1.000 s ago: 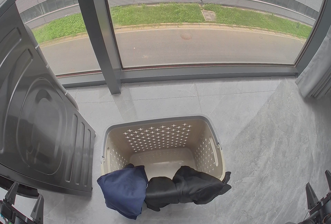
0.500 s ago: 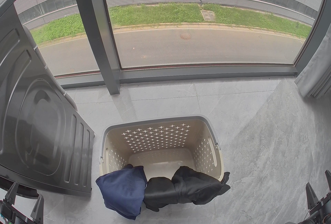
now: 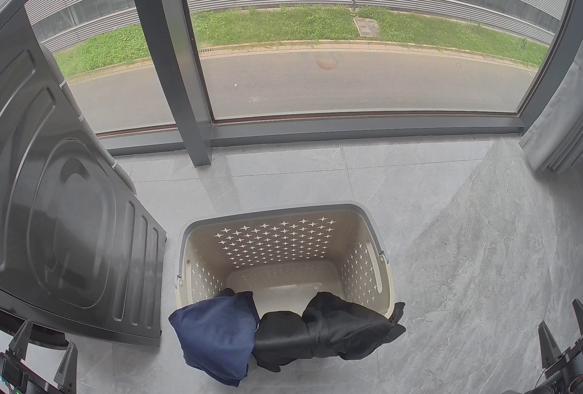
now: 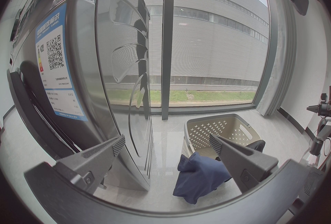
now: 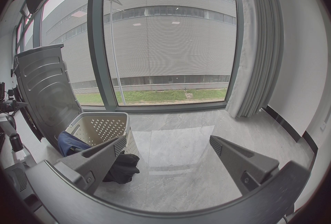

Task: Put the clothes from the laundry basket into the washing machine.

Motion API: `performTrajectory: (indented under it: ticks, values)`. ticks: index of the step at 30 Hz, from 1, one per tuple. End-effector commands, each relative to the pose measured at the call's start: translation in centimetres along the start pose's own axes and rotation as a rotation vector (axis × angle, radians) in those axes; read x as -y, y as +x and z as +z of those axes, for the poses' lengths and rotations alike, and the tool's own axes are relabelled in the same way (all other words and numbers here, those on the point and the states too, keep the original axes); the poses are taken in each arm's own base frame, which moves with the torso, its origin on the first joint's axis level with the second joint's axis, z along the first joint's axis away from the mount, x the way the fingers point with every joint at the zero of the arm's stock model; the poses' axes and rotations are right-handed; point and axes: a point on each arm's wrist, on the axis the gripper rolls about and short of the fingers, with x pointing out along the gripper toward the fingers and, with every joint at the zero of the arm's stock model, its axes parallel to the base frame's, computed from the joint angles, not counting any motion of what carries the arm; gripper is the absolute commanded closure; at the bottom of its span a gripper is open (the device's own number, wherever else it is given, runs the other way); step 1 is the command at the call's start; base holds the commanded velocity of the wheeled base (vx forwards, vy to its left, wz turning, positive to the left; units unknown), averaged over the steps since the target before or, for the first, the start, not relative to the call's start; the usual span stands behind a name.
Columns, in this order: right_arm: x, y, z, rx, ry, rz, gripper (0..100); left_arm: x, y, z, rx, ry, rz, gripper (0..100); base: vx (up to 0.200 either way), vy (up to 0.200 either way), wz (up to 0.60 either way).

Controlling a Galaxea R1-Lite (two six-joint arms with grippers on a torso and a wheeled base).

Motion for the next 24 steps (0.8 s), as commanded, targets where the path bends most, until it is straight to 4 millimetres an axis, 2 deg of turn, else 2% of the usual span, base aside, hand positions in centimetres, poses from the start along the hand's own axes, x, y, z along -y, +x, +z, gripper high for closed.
performTrajectory:
  ticks: [1, 8, 20, 24]
  values:
    - [0.00, 0.00, -0.52, -0.001, -0.001, 0.000, 0, -0.02, 0.02, -0.43, -0.003, -0.001, 0.000, 0, 0.000, 0.000, 0.00]
    - [0.00, 0.00, -0.52, -0.001, -0.001, -0.001, 0, -0.02, 0.02, -0.43, -0.003, -0.001, 0.000, 0, 0.000, -0.171, 0.00]
    - [0.00, 0.00, -0.52, -0.001, -0.001, -0.001, 0, -0.02, 0.03, -0.43, -0.004, -0.002, 0.000, 0, 0.000, 0.000, 0.00]
    - [0.00, 0.00, -0.52, -0.001, -0.001, -0.001, 0, -0.02, 0.02, -0.43, -0.003, -0.002, 0.000, 0, 0.200, 0.000, 0.00]
